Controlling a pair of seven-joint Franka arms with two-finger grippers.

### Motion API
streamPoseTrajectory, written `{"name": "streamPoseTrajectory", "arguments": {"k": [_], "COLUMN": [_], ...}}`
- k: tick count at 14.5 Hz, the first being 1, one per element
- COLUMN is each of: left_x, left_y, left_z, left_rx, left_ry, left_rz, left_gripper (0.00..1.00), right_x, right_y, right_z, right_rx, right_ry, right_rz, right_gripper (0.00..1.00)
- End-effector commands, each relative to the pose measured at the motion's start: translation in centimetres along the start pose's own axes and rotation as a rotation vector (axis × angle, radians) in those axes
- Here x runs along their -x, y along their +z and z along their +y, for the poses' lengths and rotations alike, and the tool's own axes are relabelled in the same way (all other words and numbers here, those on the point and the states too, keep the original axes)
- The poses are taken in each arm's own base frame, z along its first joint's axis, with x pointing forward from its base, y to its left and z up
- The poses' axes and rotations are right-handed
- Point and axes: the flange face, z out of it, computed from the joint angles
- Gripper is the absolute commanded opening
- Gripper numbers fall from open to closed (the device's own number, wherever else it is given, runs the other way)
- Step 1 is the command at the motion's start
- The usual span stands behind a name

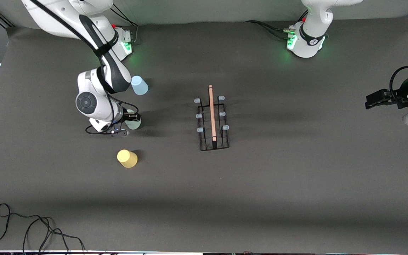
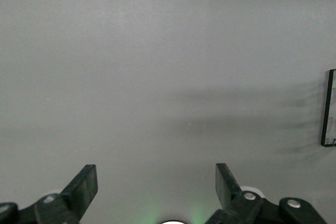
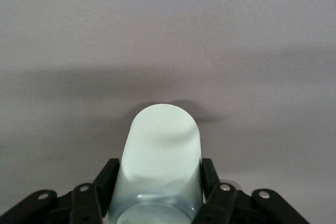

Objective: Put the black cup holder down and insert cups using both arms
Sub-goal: 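Close the right gripper around the pale green cup, then lift the green cup and carry it over the rack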

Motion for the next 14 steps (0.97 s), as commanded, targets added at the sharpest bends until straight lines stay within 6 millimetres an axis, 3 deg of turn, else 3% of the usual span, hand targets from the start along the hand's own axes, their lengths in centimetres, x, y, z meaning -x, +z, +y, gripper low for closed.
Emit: {"name": "streamPoseTrajectory", "arguments": {"k": [1, 3, 5, 7, 9, 14], "left_x": [0.2, 0.4, 0.4, 0.4, 0.4, 0.3], "left_y": [-0.6, -0.7, -0.8, -0.7, -0.5, -0.3], "left_z": [0.0, 0.1, 0.2, 0.1, 0.1, -0.3], "left_rx": [-0.003, 0.001, 0.003, 0.003, 0.003, 0.004], "left_ry": [0.011, 0.011, 0.011, 0.017, 0.017, 0.013], "left_rz": [0.004, -0.002, -0.002, -0.003, -0.008, -0.01], "left_gripper": [1.0, 1.0, 1.0, 1.0, 1.0, 1.0], "right_x": [0.3, 0.2, 1.1, 2.0, 4.4, 9.3], "right_y": [-6.1, -9.4, -12.4, -14.5, -15.2, -14.6], "right_z": [-1.2, -3.1, -6.9, -10.8, -15.8, -21.7], "right_rx": [-0.025, -0.071, -0.215, -0.251, -0.247, -0.223], "right_ry": [-0.021, -0.006, 0.027, 0.111, 0.137, 0.15], "right_rz": [0.009, 0.0, -0.018, -0.01, -0.009, -0.022], "right_gripper": [0.02, 0.02, 0.02, 0.02, 0.02, 0.02]}}
